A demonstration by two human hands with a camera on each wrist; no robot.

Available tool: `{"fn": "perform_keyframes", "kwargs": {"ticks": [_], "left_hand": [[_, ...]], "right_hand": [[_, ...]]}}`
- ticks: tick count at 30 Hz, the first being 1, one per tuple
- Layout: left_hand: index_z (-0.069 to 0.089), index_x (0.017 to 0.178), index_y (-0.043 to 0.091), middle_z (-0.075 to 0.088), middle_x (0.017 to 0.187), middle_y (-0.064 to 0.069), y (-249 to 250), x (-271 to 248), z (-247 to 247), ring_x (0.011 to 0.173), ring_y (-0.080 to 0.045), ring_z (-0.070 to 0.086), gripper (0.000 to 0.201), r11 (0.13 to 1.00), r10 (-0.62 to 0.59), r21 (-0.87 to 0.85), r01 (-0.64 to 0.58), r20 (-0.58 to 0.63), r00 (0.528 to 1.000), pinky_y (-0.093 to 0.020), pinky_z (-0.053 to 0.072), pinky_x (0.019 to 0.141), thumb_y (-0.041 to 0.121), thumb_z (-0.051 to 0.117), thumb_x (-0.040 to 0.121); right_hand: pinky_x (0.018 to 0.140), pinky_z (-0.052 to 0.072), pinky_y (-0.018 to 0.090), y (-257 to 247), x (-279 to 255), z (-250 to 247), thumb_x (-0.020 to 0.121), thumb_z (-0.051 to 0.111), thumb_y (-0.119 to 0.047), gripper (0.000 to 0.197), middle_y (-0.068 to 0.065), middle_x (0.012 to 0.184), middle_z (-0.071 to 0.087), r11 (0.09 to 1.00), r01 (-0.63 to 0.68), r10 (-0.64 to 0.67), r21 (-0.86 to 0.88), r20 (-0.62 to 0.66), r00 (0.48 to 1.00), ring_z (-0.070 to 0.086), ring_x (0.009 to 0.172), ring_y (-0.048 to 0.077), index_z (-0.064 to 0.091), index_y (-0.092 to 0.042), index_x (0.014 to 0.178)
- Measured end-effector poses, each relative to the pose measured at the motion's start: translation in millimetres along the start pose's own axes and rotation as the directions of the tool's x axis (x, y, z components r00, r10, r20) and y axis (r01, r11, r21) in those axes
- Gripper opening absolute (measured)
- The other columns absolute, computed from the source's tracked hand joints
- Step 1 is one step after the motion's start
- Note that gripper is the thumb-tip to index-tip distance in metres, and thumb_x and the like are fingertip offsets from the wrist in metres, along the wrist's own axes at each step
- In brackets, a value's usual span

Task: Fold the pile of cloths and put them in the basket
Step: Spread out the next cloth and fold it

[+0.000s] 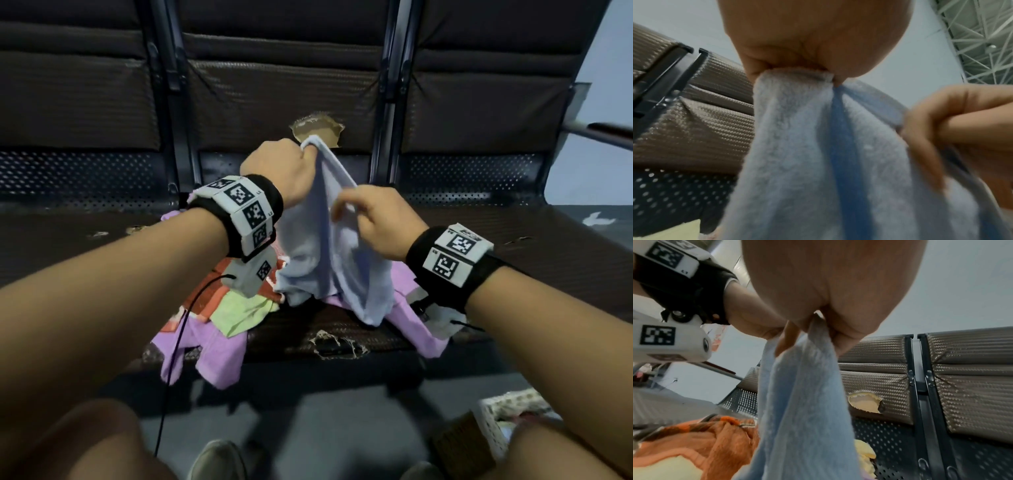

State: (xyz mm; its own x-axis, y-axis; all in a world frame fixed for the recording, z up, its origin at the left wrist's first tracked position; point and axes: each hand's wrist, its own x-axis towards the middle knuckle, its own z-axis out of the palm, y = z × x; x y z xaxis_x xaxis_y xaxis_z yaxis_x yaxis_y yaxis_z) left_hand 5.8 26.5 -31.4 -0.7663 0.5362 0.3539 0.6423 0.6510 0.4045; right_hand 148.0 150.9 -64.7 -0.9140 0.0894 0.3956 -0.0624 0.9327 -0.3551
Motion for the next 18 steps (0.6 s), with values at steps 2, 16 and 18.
{"fn": "perform_keyframes", "kwargs": {"ticks": [2,16,18], "left_hand": [[0.060,0.084,0.009,0.067,0.103,-0.025,3,-1,-1,0.080,-0.037,0.056,0.053,0.998,-0.039,-0.037,0.042,0.084,0.996,-0.035,0.036,0.066,0.048,0.029,0.100],[0.069,0.090,0.002,0.068,0.082,-0.017,4,-41,28,0.069,-0.022,0.068,0.019,0.358,-0.094,-0.887,0.292,0.277,0.956,-0.028,0.058,0.060,-0.002,0.051,0.095],[0.065,0.093,0.002,0.065,0.082,-0.015,1,-39,30,0.065,-0.020,0.065,0.016,0.372,-0.140,-0.876,0.307,0.273,0.952,-0.027,0.056,0.057,0.002,0.049,0.098]], "right_hand": [[0.073,0.045,0.027,-4,0,3,0.078,0.045,-0.006,0.036,-0.015,0.073,0.063,0.996,-0.079,0.077,0.041,0.036,0.996,0.057,0.069,0.000,0.073,-0.029,0.074],[0.076,0.048,0.040,7,-4,47,0.096,0.047,-0.013,0.020,0.007,0.086,0.066,0.830,-0.424,0.469,0.363,-0.041,0.882,0.060,0.085,0.027,0.063,-0.012,0.085],[0.089,0.054,0.044,5,-2,41,0.089,0.056,-0.024,0.023,0.008,0.101,0.073,0.803,-0.404,0.476,0.439,-0.062,0.877,0.067,0.097,0.024,0.070,-0.010,0.101]]}}
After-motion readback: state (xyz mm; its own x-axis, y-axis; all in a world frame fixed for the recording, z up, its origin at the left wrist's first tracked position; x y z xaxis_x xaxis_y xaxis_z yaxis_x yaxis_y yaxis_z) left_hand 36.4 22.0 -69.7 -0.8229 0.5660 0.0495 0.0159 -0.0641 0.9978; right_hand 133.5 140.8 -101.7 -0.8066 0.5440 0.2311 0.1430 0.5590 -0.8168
